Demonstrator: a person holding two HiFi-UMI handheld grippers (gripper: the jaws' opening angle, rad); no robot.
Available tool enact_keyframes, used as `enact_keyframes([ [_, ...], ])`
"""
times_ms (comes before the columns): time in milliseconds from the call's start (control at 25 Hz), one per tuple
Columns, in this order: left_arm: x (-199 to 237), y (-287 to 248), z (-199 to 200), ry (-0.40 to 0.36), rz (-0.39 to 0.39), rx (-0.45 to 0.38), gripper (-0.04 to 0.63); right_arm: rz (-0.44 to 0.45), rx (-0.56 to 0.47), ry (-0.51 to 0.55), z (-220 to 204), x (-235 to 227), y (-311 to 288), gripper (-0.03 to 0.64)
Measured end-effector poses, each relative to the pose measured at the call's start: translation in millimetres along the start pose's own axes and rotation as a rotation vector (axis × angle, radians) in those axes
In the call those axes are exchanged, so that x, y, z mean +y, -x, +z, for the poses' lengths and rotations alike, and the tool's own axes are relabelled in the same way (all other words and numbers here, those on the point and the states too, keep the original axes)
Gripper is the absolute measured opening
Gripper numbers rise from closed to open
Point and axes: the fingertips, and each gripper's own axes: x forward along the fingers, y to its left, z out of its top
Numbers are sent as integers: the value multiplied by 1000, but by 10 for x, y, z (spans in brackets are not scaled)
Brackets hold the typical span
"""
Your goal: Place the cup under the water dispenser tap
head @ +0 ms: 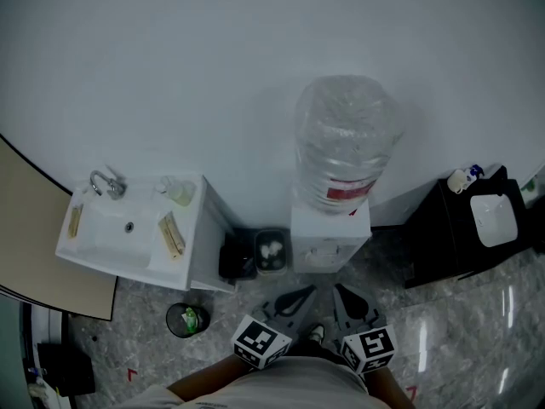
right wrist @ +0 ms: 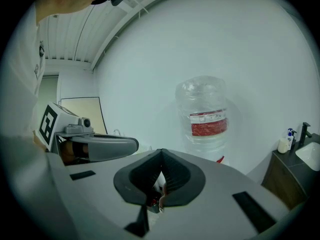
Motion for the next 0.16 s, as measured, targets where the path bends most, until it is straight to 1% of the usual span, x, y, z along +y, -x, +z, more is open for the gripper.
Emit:
enact_keyframes([
  [160, 46, -41, -73, 3, 5, 18, 5, -2, 1, -1, -24, -47, -50, 15],
])
